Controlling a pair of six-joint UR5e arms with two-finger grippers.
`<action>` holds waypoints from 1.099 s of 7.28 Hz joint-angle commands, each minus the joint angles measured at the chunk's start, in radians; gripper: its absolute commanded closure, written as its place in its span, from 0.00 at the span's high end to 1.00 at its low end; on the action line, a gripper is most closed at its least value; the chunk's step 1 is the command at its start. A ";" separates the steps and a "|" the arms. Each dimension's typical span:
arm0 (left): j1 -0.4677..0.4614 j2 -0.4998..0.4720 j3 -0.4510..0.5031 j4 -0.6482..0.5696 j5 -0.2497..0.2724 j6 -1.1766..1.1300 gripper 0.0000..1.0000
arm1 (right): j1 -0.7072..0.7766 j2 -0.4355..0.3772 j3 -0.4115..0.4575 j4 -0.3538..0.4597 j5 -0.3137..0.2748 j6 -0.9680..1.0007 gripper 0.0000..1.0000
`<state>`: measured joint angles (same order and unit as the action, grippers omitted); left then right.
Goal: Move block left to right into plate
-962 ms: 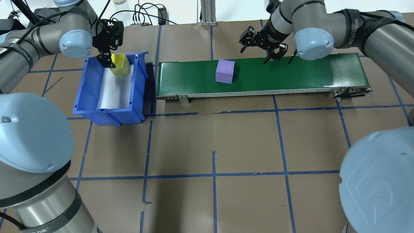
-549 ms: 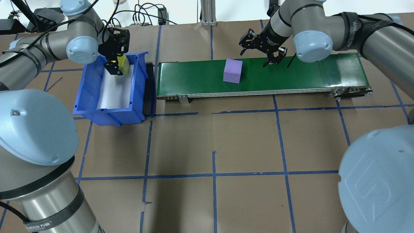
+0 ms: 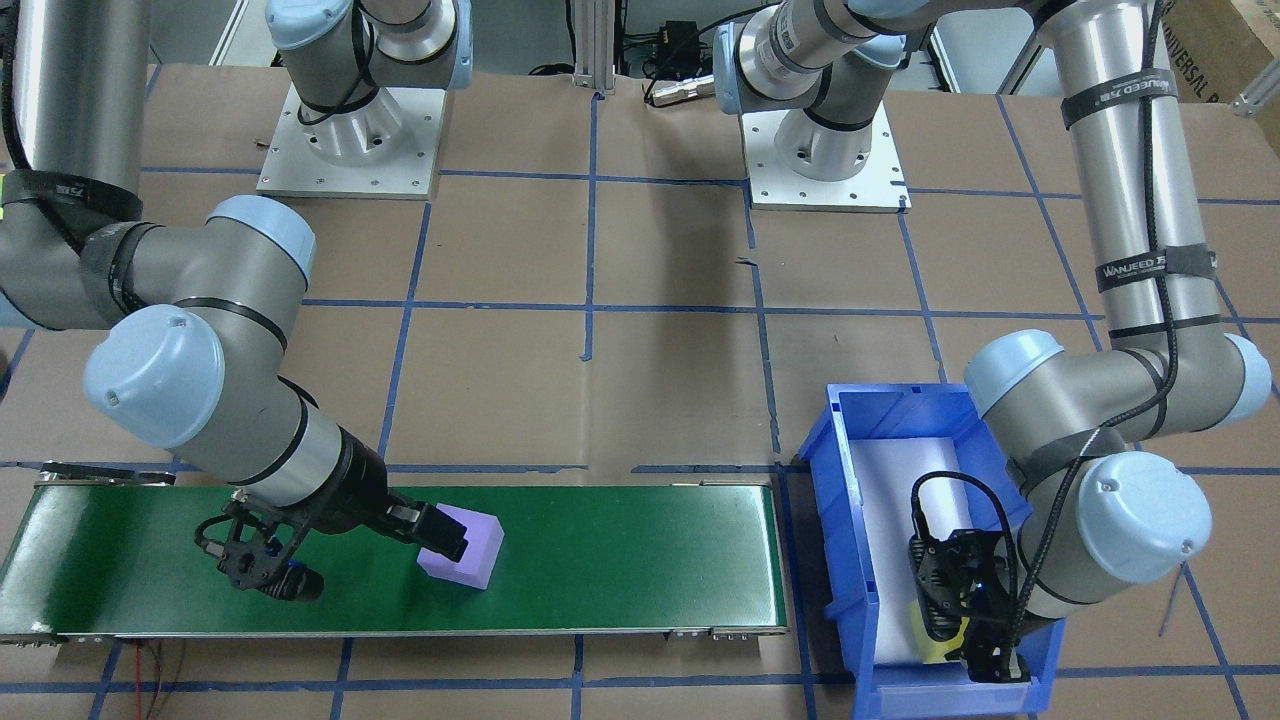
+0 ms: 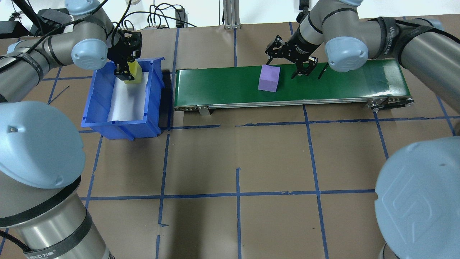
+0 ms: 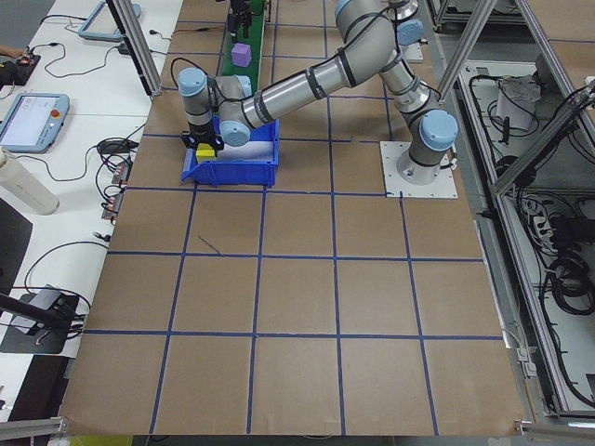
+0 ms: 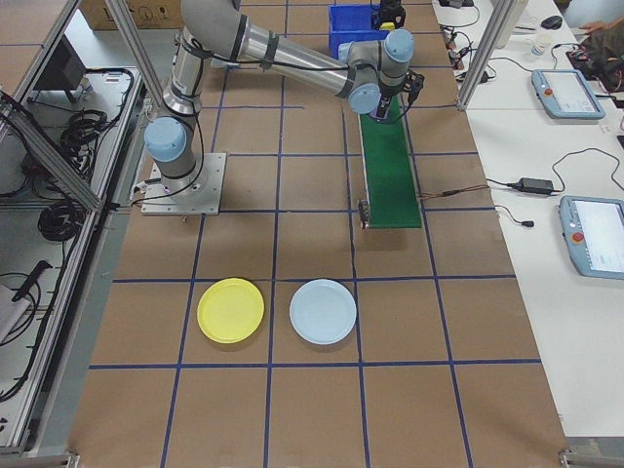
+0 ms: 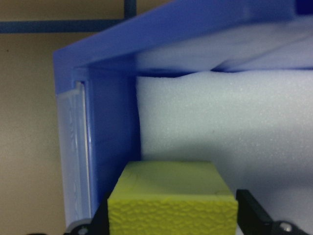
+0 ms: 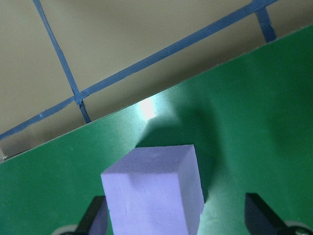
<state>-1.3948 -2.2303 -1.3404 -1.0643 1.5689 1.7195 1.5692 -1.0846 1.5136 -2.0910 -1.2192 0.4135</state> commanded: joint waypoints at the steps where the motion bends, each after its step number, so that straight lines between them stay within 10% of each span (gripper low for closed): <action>1: -0.025 0.098 -0.006 -0.046 0.002 -0.122 0.46 | 0.000 0.008 0.000 0.000 0.001 -0.001 1.00; 4: -0.186 0.213 0.004 -0.177 0.016 -0.189 0.46 | 0.000 0.046 0.000 -0.009 -0.009 -0.043 1.00; 5: -0.258 0.203 0.007 -0.180 0.105 -0.204 0.45 | 0.000 0.048 0.000 -0.009 -0.013 -0.056 0.92; 7: -0.294 0.111 0.006 -0.171 0.047 -0.248 0.45 | -0.018 0.037 -0.007 -0.009 -0.035 -0.193 0.31; 8: -0.311 0.066 0.006 -0.163 0.046 -0.254 0.45 | -0.056 0.016 -0.012 -0.008 -0.078 -0.288 0.29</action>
<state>-1.6778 -2.1077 -1.3338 -1.2335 1.6246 1.4808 1.5491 -1.0488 1.5074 -2.0999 -1.2568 0.2333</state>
